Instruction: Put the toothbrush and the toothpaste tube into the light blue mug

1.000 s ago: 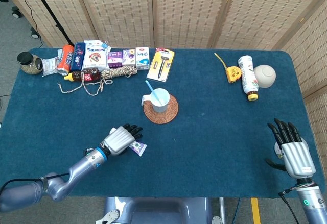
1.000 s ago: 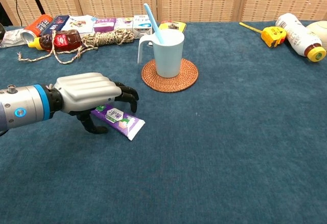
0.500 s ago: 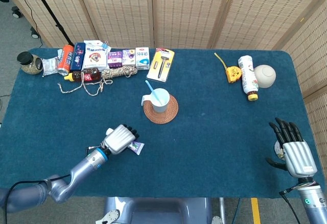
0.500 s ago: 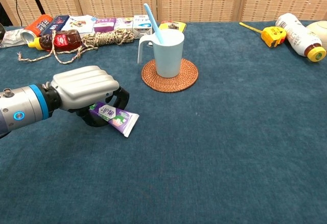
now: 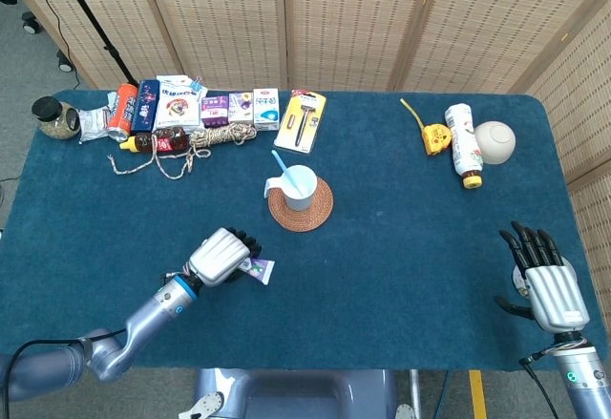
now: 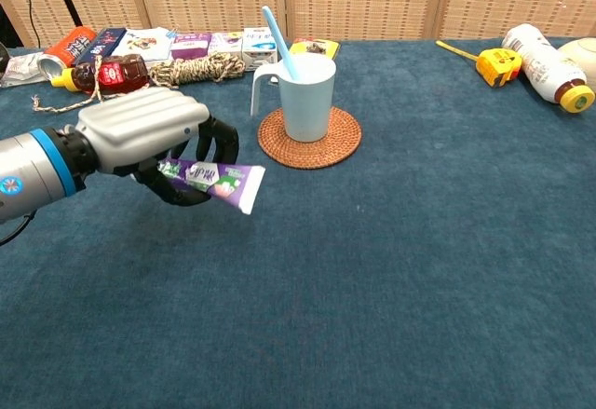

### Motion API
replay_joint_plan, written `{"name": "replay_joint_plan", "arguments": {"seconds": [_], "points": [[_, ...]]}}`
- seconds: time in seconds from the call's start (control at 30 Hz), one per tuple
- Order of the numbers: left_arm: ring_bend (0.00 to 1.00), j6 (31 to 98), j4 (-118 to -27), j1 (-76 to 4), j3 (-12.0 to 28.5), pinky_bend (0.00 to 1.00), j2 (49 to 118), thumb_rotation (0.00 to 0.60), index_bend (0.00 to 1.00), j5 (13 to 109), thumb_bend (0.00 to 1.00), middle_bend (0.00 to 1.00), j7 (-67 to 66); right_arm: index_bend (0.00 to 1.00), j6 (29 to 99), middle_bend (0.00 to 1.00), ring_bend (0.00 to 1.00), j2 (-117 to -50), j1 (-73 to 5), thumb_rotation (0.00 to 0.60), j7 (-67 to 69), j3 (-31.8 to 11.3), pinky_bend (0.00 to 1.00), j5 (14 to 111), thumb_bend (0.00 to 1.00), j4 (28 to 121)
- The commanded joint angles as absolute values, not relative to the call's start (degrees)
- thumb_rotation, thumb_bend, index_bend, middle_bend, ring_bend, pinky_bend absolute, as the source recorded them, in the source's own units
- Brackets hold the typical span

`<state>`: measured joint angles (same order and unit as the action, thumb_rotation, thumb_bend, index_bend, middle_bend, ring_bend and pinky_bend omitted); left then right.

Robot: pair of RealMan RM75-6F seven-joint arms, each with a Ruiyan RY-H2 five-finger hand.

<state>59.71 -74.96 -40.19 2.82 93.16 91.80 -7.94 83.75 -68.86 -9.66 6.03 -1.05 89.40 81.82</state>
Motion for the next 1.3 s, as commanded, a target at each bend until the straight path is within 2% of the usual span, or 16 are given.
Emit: {"name": "replay_joint_plan", "arguments": {"seconds": [0.03, 0.23, 0.33, 0.5, 0.73, 0.97, 1.3], "points": [[0.47, 63.1, -78.0, -40.0, 4.8, 0.57, 91.5, 0.600, 0.68, 92.0, 0.35, 0.51, -2.4, 0.00, 83.7, 0.00, 0.00, -68.9, -9.6, 0.600, 5.9, -1.1, 0.00, 89.4, 0.00, 81.9], [0.47, 68.0, -86.1, -40.1, 10.4, 0.57, 90.2, 0.600, 0.68, 89.7, 0.35, 0.51, 18.2, 0.00, 83.5, 0.00, 0.00, -68.9, -9.5, 0.600, 5.5, -1.2, 0.00, 89.5, 0.00, 82.1], [0.47, 71.6, -86.1, -40.6, 13.2, 0.57, 91.3, 0.600, 0.68, 90.2, 0.35, 0.51, 22.4, 0.00, 83.2, 0.00, 0.00, -68.9, -9.5, 0.600, 5.5, -1.2, 0.00, 89.5, 0.00, 82.0], [0.46, 72.5, -86.3, -42.3, 18.4, 0.57, 93.5, 0.600, 0.68, 86.0, 0.35, 0.51, 25.7, 0.00, 82.5, 0.00, 0.00, -69.0, -9.7, 0.600, 5.5, -1.3, 0.00, 89.2, 0.00, 81.9], [0.46, 70.3, -82.0, -46.9, 23.9, 0.57, 98.5, 0.600, 0.68, 80.6, 0.35, 0.51, 28.0, 0.00, 81.3, 0.00, 0.00, -69.2, -10.0, 0.600, 5.6, -1.4, 0.00, 88.9, 0.00, 81.7], [0.45, 69.1, -76.4, -50.4, 26.4, 0.57, 103.2, 0.600, 0.67, 78.0, 0.35, 0.51, 29.7, 0.00, 80.4, 0.00, 0.00, -69.4, -10.3, 0.600, 5.7, -1.7, 0.00, 88.3, 0.00, 81.3], [0.44, 66.2, -63.0, -55.8, 28.8, 0.57, 108.5, 0.600, 0.67, 75.9, 0.35, 0.50, 35.9, 0.00, 78.2, 0.00, 0.00, -70.0, -10.9, 0.600, 6.1, -2.2, 0.00, 86.8, 0.00, 80.0]]}}
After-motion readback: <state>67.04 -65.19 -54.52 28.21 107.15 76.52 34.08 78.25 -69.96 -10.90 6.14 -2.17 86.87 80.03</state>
